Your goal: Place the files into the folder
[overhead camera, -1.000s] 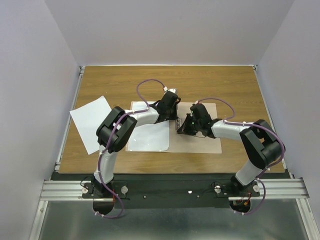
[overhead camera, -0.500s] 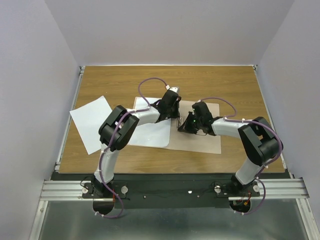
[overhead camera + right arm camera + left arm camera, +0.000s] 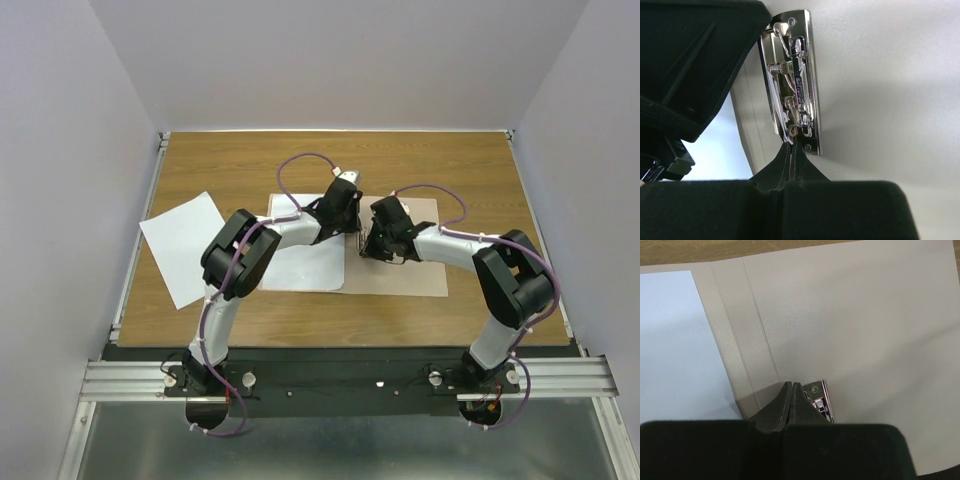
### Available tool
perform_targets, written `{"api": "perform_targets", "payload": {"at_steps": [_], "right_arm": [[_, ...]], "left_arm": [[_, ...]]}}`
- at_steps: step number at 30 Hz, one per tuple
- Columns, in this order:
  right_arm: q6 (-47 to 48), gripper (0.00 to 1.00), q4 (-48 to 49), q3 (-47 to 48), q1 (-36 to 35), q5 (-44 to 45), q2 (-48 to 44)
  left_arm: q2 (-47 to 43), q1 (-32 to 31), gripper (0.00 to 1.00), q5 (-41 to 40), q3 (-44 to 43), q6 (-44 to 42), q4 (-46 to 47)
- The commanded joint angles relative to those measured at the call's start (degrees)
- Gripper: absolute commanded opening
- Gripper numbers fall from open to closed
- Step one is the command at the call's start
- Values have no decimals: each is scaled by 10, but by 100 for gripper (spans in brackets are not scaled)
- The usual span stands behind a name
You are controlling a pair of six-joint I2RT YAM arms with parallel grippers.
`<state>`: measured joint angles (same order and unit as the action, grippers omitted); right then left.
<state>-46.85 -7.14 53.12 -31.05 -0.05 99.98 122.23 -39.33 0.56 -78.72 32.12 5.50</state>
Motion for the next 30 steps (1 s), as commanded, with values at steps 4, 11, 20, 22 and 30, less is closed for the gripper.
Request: {"api": "perform_targets", "payload": {"at_steps": [4,11,20,22,30], "right_arm": [[54,1,-168,22,-36,283,32],[60,1,-196,81,-105,399,37],[57,1,-186,119,-112,365,0],[58,1,-166,120,-111,352,-8],[64,1,-144,119,-99,268,-21]], "left_arm": [[44,-3,0,3,20,-26,-85],[36,-3,0,6,26,-26,-79],[19,-3,0,11,32,-17,-75],[13,-2,0,9,37,-15,-74],[0,-3,0,13,46,-13,-69]]}}
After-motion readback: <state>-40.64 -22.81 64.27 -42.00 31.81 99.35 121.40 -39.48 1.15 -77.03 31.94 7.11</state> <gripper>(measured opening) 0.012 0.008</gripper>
